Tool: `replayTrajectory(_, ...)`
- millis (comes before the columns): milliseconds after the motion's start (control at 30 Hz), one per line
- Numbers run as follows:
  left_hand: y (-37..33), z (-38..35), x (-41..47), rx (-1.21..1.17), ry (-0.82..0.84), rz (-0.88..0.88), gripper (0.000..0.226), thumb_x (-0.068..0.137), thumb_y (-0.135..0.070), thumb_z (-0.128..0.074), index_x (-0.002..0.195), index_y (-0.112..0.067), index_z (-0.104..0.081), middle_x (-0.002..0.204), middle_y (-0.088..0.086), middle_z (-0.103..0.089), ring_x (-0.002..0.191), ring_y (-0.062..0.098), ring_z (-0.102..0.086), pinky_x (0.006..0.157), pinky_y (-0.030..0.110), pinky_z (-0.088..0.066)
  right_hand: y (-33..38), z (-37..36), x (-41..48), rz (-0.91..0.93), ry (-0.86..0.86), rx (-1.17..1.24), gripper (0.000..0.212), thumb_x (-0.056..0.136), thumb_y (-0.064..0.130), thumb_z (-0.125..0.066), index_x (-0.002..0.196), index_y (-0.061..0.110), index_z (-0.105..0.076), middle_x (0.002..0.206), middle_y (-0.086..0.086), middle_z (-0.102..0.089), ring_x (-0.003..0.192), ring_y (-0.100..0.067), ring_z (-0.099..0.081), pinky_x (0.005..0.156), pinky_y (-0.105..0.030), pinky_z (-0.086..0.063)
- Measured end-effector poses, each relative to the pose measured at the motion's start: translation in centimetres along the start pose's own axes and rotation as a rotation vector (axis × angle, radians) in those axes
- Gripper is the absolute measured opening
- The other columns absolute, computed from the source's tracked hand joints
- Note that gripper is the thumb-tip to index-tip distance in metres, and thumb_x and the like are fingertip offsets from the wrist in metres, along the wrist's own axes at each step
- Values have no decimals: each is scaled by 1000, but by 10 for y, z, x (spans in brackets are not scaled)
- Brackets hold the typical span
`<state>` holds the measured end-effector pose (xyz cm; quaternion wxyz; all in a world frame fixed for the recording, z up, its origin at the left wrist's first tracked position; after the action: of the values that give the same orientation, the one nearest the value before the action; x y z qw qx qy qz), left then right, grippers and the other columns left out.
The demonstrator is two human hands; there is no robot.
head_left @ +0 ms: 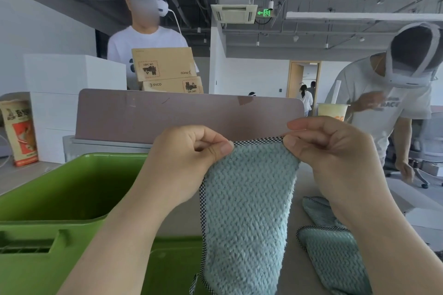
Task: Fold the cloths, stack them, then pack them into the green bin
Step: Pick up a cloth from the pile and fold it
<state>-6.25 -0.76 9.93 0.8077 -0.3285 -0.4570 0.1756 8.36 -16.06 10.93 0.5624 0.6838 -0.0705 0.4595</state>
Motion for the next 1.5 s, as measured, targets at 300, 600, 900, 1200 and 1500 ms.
replayTrajectory(300,2,-12,-6,198,164,40,19,82,-52,-59,94,-39,-65,95,-23,-67,89,-11,-56,64,13,-34,-5,-23,-6,10,77,-71,23,77,8,-75,79,29,-68,76,14,-75,67,2,-68,61,-5,-48)
replayTrajectory(600,-12,-16,-6,205,156,-80,14,83,-45,-63,75,-37,-69,72,-29,-67,67,-14,-59,51,6,-37,-19,-41,-10,-45,164,-42,17,80,18,-72,97,21,-70,83,6,-77,78,-5,-70,73,-16,-54)
replayTrajectory(900,-24,7,-6,423,-43,-205,12,87,-40,-59,85,-32,-68,66,-25,-56,68,-24,-49,57,-2,-34,-23,-66,-20,-8,352,-181,14,91,13,-60,88,10,-73,81,-5,-76,81,-29,-70,80,-46,-54)
replayTrajectory(1200,-32,7,-8,319,-84,-240,13,83,-44,-64,78,-33,-70,69,-25,-64,82,-17,-54,60,-2,-37,-24,-80,-28,31,414,-185,36,87,35,-61,94,-1,-65,92,-29,-66,89,-48,-60,77,-55,-53)
replayTrajectory(1500,-29,27,-7,288,-227,-247,14,84,-41,-65,84,-30,-74,67,-29,-59,82,-18,-54,60,-2,-38,-63,-89,-30,-63,519,-323,26,94,24,-54,89,0,-61,90,-28,-66,83,-48,-60,74,-54,-51)
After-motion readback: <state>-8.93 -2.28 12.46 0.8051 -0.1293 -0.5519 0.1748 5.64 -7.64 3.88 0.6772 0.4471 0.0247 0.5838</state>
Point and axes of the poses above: each hand's wrist, its own x-axis towards the middle knuckle, its own z-axis out of the back of the hand, y = z × x, the point moved 9 cm from there along x, towards the middle knuckle
